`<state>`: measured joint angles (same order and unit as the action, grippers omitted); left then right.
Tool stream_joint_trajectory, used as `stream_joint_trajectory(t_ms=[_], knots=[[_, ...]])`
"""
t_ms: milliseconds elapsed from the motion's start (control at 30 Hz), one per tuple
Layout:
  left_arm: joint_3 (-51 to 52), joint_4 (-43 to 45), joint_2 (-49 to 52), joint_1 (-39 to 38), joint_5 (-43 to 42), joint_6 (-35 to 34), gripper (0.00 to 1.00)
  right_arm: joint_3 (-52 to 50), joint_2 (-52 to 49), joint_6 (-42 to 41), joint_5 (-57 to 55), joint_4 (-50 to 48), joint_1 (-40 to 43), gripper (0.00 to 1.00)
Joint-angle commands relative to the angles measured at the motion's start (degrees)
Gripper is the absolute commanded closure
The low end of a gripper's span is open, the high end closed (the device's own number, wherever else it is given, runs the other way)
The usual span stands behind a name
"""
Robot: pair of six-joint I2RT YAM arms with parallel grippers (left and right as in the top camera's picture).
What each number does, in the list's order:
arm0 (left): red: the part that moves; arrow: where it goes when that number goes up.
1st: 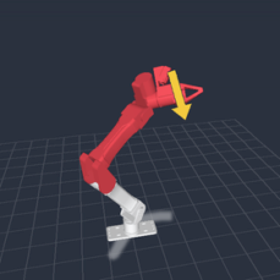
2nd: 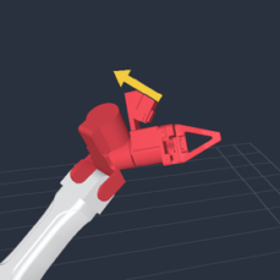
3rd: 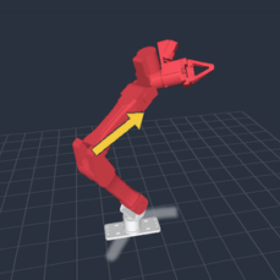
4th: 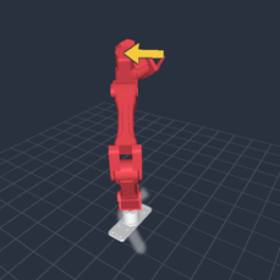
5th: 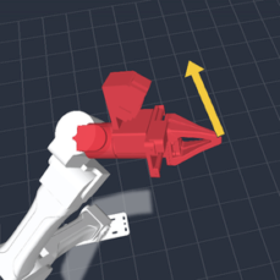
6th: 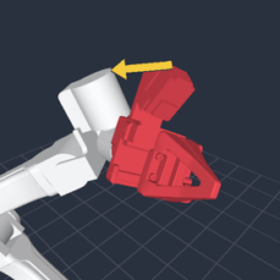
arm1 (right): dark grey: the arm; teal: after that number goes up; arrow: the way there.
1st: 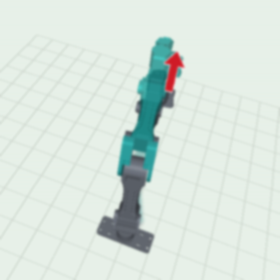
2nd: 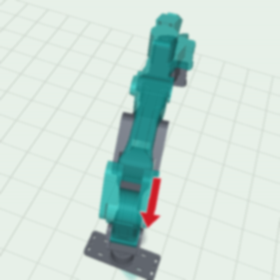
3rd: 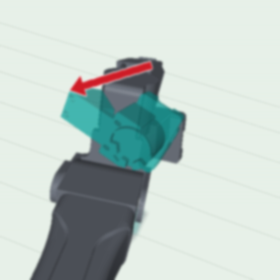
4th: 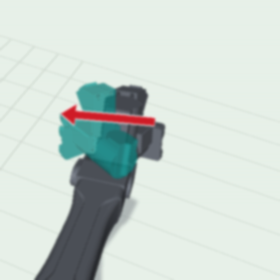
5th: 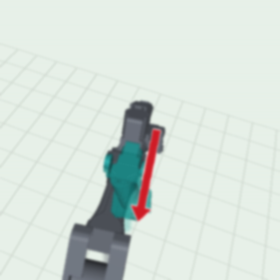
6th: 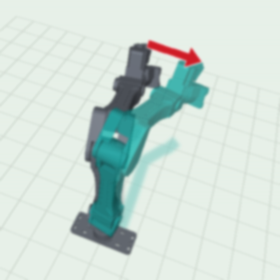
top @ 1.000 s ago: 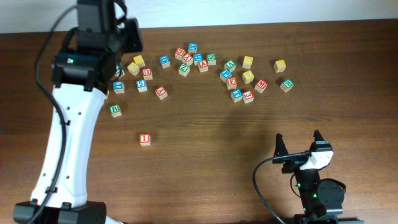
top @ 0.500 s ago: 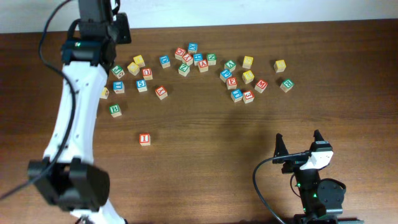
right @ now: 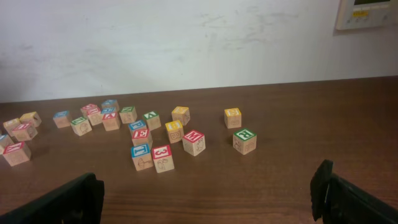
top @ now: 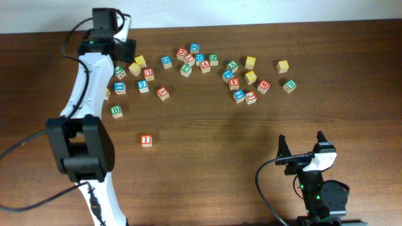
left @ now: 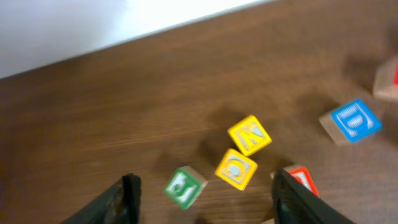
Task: Spell out ICRA
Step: 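Move the left gripper back over the cluster toward the yellow C block, then lower the left gripper onto the yellow-framed C block and close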
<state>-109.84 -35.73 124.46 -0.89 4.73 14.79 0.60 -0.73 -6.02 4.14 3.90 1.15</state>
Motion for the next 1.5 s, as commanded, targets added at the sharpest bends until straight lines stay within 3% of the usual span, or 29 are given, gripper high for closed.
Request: stream_joint_trajectory(t_ms=[0,800,1033,1467], knots=[[-0.83,0.13,3.74,0.00,-6.38,8.57,0.47,-0.28,0.31,-0.20,-0.09,0.35,0.37,0.02],[-0.79,-1.66,10.97,1.55,-6.49,9.33,0.37,-0.28,0.31,-0.20,-0.09,0.35,0.37,0.02],[-0.79,-1.62,10.97,1.55,-6.51,9.33,0.46,-0.28,0.31,-0.20,-0.09,0.35,0.37,0.02],[-0.79,-1.88,10.97,1.55,-6.51,9.33,0.52,-0.28,0.31,-0.20,-0.09,0.35,0.37,0.02]])
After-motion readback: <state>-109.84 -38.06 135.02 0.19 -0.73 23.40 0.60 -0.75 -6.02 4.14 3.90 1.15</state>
